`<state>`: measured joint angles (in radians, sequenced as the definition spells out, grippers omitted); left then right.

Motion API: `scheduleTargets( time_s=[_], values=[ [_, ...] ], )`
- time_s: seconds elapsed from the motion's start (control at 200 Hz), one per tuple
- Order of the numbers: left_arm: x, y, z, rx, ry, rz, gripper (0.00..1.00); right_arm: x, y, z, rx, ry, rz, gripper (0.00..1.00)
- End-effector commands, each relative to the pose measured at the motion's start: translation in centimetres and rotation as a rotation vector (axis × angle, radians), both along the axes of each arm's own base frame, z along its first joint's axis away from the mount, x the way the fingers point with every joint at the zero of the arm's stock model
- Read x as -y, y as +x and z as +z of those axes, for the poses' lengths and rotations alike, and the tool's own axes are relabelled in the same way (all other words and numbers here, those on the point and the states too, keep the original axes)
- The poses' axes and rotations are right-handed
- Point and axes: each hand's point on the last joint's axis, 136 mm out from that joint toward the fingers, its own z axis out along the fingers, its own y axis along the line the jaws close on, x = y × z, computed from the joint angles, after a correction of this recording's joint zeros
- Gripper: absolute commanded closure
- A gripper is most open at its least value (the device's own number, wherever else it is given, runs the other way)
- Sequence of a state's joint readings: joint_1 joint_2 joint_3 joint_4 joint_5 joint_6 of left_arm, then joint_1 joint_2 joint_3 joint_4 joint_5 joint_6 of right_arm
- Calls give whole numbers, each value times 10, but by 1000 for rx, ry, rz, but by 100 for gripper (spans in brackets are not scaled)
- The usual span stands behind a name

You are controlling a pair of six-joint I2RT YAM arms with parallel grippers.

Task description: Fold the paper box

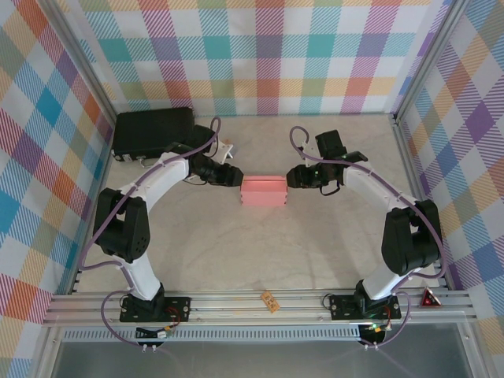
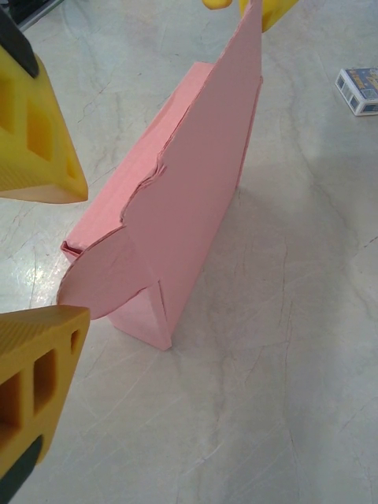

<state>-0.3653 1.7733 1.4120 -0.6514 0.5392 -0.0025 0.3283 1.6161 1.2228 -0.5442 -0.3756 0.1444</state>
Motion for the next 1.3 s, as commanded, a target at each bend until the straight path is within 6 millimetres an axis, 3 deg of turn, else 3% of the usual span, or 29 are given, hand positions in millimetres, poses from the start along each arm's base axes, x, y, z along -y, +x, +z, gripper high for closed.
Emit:
scheduleTargets(
  time_s=[0.0,0.205,0.52,1.01,1.295],
  values=[
    [1,-8,13,30,-10,-27,53,2,-4,-7,-23,-9,5,62],
    [1,-8,11,24,-9,-24,57,3,-4,-7,-25,-12,-1,65],
    [-1,-10,15,51,-6,-26,55,13,-4,-5,16,-68,-18,63],
    [-1,-13,5,66,19,-83,55,2,-2,-6,30,-72,56,61],
    [7,-15,6,60,9,-100,67,-8,-5,-3,26,-58,80,69]
  ],
)
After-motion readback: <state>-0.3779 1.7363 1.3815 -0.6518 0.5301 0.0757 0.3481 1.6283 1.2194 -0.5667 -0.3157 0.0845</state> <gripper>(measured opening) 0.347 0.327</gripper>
